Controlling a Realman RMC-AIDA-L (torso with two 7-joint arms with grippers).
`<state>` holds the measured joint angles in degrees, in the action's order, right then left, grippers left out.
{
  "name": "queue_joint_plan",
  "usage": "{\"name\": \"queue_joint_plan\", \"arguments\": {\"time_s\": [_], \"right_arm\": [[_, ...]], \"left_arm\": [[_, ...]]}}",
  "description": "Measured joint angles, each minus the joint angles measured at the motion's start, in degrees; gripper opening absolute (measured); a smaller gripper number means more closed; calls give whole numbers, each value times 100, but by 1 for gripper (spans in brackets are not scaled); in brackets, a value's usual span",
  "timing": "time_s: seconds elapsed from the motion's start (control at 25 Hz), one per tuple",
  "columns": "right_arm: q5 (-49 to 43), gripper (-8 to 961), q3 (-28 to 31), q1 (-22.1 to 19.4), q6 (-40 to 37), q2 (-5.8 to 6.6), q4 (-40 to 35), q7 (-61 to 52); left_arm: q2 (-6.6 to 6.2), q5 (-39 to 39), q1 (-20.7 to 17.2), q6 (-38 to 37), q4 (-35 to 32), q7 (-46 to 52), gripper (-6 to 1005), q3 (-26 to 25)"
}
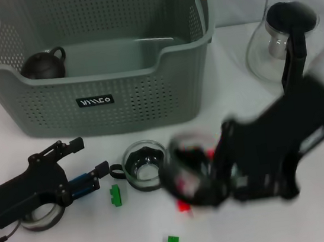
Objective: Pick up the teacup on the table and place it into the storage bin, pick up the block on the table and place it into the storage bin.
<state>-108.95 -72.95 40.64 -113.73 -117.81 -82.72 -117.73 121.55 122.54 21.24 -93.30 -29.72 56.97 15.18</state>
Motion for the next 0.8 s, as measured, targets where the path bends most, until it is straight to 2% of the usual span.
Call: {"name": "queue_joint_plan", "arguments": {"time_s": [0.04,0.12,0.2,0.32,0.4,0.52,0.68,0.8], "right_arm": [[178,84,202,17,-2,79,-85,-85],[393,88,710,103,15,154,-184,-182],[402,92,1478,317,99,127,-154,-195],[198,98,2168,674,768,65,177,-133],[-8,103,2192,843,1599,65,592,-9],[-293,109,1920,1165,3100,62,1479,343],[-618,117,1543,1705,4599,85,2848,935],[-962,123,1313,2097,5505,26,3660,1457]], "left_arm": [[0,-17,0,0,-1,0,827,-3],[0,-52,1,-2,-5,-1,827,-5],[-1,-60,3,-4,-7,-1,827,-7],[0,-63,18,-7,-8,-1,827,-7],[0,-71,32,-7,-2,-2,827,-7],[7,-79,75,11,13,-2,828,-6],[44,-81,122,43,24,-2,828,-5],[63,-82,144,45,25,-2,827,-6]]}}
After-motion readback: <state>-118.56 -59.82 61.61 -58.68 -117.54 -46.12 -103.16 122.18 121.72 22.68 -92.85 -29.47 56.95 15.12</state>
